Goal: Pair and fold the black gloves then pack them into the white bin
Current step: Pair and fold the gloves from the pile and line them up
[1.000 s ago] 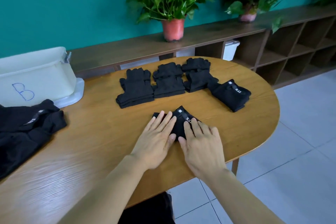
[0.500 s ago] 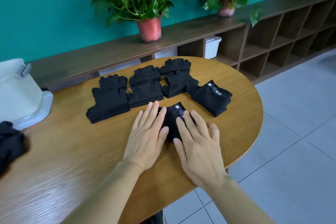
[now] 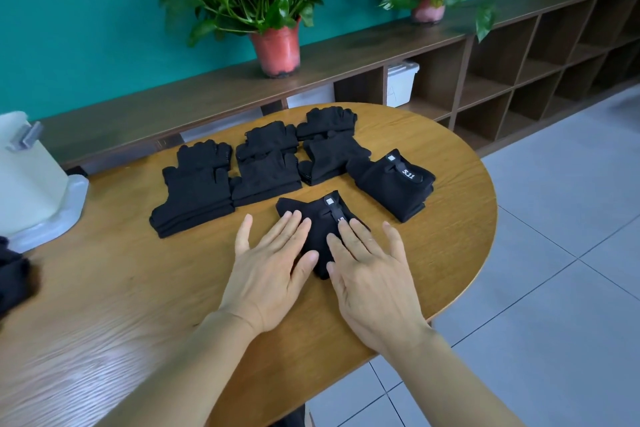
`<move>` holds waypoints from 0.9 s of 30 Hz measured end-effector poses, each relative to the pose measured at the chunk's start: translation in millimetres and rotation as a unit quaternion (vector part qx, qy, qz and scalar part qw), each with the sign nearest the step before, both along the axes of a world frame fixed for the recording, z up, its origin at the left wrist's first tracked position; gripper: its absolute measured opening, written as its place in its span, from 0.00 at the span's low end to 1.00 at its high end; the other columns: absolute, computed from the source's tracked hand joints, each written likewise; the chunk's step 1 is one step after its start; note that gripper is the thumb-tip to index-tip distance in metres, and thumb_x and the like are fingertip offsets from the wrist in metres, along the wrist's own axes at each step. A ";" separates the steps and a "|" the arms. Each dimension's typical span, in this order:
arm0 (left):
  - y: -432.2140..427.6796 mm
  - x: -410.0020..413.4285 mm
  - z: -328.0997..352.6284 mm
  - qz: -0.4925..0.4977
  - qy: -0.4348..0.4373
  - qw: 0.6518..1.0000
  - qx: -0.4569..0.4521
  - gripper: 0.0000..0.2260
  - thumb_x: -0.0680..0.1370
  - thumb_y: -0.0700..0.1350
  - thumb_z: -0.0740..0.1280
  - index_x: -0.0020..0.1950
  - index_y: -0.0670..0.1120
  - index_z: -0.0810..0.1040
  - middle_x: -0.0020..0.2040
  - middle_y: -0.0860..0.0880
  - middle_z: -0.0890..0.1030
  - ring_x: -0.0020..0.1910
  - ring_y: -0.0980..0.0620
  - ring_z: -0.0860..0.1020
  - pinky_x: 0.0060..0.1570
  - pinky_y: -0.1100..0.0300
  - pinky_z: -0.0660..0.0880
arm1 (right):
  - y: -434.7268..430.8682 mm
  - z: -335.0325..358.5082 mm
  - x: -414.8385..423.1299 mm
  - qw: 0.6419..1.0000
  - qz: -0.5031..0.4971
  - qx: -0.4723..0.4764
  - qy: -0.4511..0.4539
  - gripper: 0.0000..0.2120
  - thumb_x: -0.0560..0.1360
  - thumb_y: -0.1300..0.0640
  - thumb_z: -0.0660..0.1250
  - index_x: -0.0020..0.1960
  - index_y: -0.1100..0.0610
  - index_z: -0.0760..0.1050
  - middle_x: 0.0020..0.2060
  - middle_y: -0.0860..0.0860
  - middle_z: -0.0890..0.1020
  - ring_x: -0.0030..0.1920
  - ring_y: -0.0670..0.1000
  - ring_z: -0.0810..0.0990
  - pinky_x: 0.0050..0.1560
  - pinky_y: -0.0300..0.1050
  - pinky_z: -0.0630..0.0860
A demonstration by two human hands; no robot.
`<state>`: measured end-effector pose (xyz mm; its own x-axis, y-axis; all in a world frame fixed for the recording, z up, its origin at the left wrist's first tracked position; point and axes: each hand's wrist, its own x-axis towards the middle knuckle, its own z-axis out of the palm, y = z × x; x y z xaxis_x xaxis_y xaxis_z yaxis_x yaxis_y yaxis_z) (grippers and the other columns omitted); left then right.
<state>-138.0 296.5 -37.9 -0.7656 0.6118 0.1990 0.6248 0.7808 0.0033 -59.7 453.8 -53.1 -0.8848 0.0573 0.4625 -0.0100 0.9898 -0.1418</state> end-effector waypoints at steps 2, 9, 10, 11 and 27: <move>5.4 -4.5 1.9 -0.003 -0.018 1.000 -0.014 0.32 0.80 0.64 0.32 0.80 0.53 0.50 0.79 0.55 0.50 0.78 0.61 0.45 0.74 0.46 0.31 | 3.5 -0.9 -4.0 1.000 -0.008 -0.009 -0.004 0.23 0.80 0.49 0.51 0.65 0.57 0.78 0.65 0.56 0.78 0.69 0.55 0.74 0.70 0.60 0.57; 32.6 -24.1 2.7 -0.018 -0.041 0.999 -0.029 0.34 0.76 0.66 0.28 0.80 0.55 0.41 0.80 0.57 0.41 0.77 0.63 0.37 0.73 0.47 0.28 | 18.6 -4.0 -18.2 0.998 -0.048 -0.038 0.005 0.24 0.81 0.49 0.50 0.66 0.57 0.77 0.66 0.56 0.77 0.69 0.55 0.73 0.69 0.60 0.59; 35.0 -26.5 2.6 -0.022 -0.041 0.998 -0.030 0.34 0.76 0.66 0.28 0.80 0.54 0.42 0.80 0.57 0.42 0.77 0.63 0.37 0.73 0.47 0.28 | 19.3 -4.7 -19.6 0.998 -0.055 -0.042 0.005 0.24 0.81 0.48 0.50 0.66 0.58 0.77 0.66 0.56 0.77 0.70 0.55 0.73 0.69 0.61 0.61; 37.3 -29.2 2.4 -0.025 -0.041 0.998 -0.029 0.34 0.76 0.66 0.28 0.80 0.54 0.42 0.80 0.57 0.42 0.77 0.63 0.37 0.73 0.46 0.28 | 19.8 -5.3 -21.2 0.997 -0.060 -0.045 0.005 0.24 0.81 0.48 0.50 0.66 0.58 0.77 0.66 0.56 0.77 0.70 0.55 0.72 0.69 0.61 0.62; 23.4 -6.6 2.6 0.029 -0.005 0.999 0.033 0.28 0.80 0.62 0.31 0.78 0.55 0.41 0.80 0.56 0.44 0.78 0.59 0.39 0.73 0.47 0.27 | 21.8 -3.5 -24.3 0.999 -0.015 0.001 0.046 0.25 0.80 0.52 0.51 0.72 0.59 0.70 0.70 0.56 0.73 0.74 0.55 0.67 0.71 0.64 0.57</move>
<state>-144.6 319.9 -35.3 -0.8018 0.5514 0.2302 0.5775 0.8141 0.0616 -84.0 475.5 -56.6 -0.8364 0.0827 0.5418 0.0076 0.9902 -0.1393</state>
